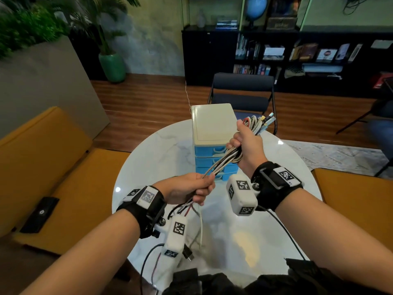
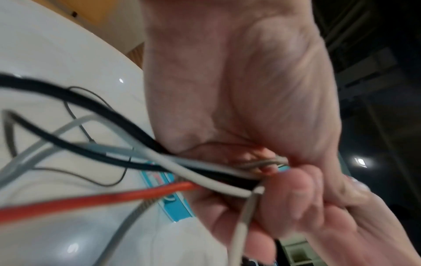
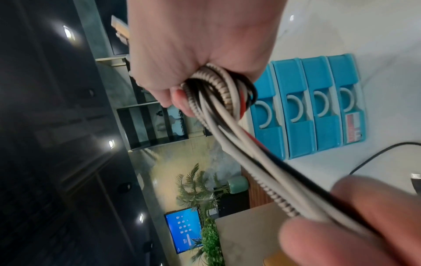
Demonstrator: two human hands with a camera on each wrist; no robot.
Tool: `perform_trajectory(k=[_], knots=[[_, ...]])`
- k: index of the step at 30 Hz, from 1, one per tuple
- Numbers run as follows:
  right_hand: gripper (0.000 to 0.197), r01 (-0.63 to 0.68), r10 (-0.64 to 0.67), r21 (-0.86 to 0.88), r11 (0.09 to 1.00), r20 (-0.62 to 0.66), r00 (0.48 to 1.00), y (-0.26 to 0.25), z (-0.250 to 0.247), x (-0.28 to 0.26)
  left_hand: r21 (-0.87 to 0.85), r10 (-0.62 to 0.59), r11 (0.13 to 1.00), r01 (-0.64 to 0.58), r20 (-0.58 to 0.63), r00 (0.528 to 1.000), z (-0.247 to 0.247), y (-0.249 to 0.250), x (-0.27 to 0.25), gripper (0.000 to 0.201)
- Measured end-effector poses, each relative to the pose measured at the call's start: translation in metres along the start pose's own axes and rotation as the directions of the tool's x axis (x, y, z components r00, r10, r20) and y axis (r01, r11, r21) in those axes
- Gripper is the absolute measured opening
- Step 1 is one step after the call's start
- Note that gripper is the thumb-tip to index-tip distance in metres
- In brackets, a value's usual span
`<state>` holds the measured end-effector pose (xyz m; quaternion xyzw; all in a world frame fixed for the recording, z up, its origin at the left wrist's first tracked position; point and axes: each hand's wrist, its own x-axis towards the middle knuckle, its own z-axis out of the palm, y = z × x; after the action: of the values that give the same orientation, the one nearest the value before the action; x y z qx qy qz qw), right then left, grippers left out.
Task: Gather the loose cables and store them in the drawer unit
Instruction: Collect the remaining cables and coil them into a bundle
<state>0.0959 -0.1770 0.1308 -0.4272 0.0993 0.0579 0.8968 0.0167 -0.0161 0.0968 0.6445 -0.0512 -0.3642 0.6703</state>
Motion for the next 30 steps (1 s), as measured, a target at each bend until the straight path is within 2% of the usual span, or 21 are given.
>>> perform_trajectory(k=[6, 11, 14, 18, 23, 26, 28, 30], knots=[[0.022, -0.011, 0.011, 0.057, 0.998, -0.008, 1.000, 0.004, -0.002, 0.000, -0.142, -0.108, 0.983, 0.115, 0.059, 0.992, -0.007, 0.003, -0.008, 0.037], [0.024, -0.016, 0.016, 0.094, 0.995, -0.007, 1.000, -0.005, -0.006, 0.008, -0.280, -0.223, 0.921, 0.271, 0.192, 0.956, -0.024, -0.004, -0.011, 0.059], [0.024, -0.028, 0.029, 0.090, 0.996, -0.009, 1.000, -0.011, -0.010, 0.010, -0.305, -0.247, 0.905, 0.296, 0.189, 0.950, -0.028, -0.008, -0.011, 0.055], [0.021, -0.059, 0.058, 0.046, 0.997, 0.032, 0.998, -0.011, -0.012, 0.009, -0.088, -0.229, 0.969, 0.232, 0.037, 0.973, -0.027, -0.006, -0.007, 0.053], [0.024, -0.138, 0.150, -0.091, 0.986, 0.136, 0.979, -0.011, -0.021, 0.009, 0.165, -0.193, 0.966, 0.201, -0.062, 0.979, -0.033, 0.002, -0.004, 0.046], [0.026, -0.157, 0.225, -0.325, 0.933, 0.185, 0.957, -0.009, -0.026, 0.010, 0.404, -0.095, 0.898, 0.174, -0.207, 0.974, -0.033, 0.009, -0.002, 0.040], [0.025, -0.181, 0.303, -0.466, 0.866, 0.200, 0.932, -0.007, -0.029, 0.010, 0.557, 0.012, 0.811, 0.178, -0.321, 0.947, -0.035, 0.014, 0.001, 0.035], [0.021, -0.224, 0.390, -0.551, 0.804, 0.203, 0.898, -0.003, -0.031, 0.010, 0.686, 0.146, 0.707, 0.172, -0.380, 0.913, -0.036, 0.018, 0.004, 0.031]])
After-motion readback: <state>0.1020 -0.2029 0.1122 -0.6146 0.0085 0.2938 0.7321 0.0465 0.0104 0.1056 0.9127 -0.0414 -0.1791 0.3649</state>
